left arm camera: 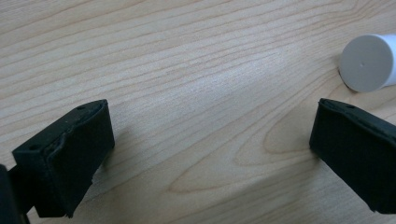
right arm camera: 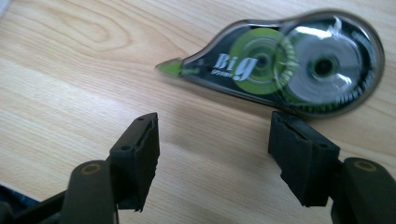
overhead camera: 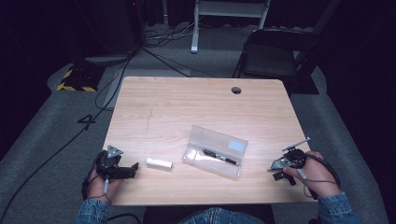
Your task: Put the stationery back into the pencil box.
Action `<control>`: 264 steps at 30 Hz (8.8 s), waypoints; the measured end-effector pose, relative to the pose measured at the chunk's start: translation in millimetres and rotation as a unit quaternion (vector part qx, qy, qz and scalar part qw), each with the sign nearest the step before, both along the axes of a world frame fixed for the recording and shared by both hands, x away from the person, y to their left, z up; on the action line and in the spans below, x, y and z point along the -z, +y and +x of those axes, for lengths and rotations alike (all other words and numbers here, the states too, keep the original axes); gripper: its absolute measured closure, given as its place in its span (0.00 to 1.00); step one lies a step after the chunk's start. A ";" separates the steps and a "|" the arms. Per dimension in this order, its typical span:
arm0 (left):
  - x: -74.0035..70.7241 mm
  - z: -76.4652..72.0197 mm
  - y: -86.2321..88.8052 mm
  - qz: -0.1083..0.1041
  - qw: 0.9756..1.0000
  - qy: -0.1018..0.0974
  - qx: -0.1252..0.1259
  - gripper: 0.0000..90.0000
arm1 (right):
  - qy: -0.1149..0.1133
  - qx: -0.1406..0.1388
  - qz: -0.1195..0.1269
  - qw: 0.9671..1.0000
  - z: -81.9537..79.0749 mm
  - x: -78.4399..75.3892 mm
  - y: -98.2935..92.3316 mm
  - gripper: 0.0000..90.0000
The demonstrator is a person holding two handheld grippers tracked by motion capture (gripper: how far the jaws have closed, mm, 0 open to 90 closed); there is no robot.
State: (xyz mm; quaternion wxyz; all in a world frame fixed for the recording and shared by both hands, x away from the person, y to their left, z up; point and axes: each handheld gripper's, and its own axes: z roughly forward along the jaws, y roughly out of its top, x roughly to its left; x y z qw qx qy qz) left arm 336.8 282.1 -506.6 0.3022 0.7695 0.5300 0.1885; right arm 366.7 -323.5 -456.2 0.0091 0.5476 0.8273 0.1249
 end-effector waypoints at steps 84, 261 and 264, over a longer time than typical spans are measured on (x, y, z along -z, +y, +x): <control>0.0 -0.1 -0.1 0.000 1.000 0.000 -0.001 0.00 | -0.229 -0.216 0.078 0.946 4.6 -71.1 60.2 0.59; 0.0 -0.1 0.0 0.000 1.000 0.000 -0.001 0.00 | -0.159 -0.364 0.084 0.914 43.9 1.3 187.1 1.00; 0.0 -0.1 0.1 0.000 1.000 0.000 -0.001 0.00 | -0.155 -0.370 0.081 0.912 45.6 5.6 190.9 1.00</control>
